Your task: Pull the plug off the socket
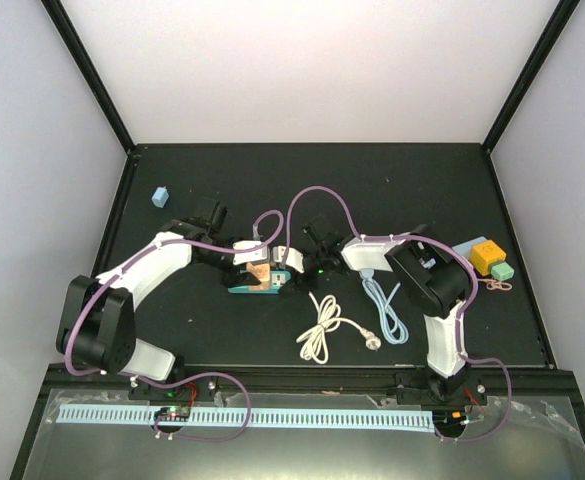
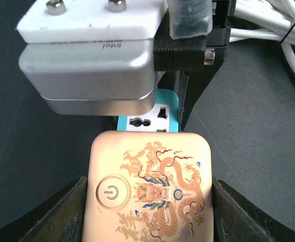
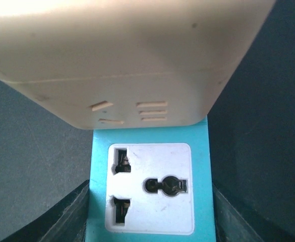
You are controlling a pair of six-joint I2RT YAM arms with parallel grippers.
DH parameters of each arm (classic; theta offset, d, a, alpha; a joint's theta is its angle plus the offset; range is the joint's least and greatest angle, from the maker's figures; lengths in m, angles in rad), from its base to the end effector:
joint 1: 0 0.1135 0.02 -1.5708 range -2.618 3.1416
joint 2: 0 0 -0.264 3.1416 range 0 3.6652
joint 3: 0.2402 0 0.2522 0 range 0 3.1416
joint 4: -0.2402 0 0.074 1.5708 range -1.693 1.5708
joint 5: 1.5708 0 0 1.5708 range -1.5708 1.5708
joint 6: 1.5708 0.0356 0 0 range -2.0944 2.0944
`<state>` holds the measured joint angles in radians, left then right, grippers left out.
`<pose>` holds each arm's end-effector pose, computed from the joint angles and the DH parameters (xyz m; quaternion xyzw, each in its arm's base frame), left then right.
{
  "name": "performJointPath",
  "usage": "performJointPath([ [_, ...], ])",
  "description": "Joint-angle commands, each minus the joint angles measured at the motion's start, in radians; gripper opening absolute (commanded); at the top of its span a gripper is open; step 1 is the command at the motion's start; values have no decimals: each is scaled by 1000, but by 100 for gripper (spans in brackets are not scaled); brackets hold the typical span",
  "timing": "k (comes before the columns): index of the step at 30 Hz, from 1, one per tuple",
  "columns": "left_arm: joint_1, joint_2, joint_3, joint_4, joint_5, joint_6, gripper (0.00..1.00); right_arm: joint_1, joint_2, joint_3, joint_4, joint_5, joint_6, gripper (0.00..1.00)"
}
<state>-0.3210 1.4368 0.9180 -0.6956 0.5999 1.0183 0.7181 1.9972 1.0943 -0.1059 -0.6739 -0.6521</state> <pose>0.2435 -0.1021 0.2089 0.6247 0.7047 -0.2154 0.2585 0.2733 0.2682 0.1125 -0.6447 0.6441 0.3261 0.2511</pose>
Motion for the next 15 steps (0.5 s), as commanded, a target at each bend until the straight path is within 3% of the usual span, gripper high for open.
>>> performJointPath([
  [1, -6, -68, 27, 16, 109, -19, 24, 10, 70, 8, -43, 140, 6, 1],
  [8, -6, -57, -12, 22, 68, 44, 22, 10, 71, 16, -65, 124, 1, 2],
  [9, -6, -54, -22, 28, 51, 49, 21, 10, 68, 13, -64, 113, -5, 7],
  [15, -6, -9, -54, 55, -2, 66, 21, 10, 40, -5, -44, 50, 14, 56],
])
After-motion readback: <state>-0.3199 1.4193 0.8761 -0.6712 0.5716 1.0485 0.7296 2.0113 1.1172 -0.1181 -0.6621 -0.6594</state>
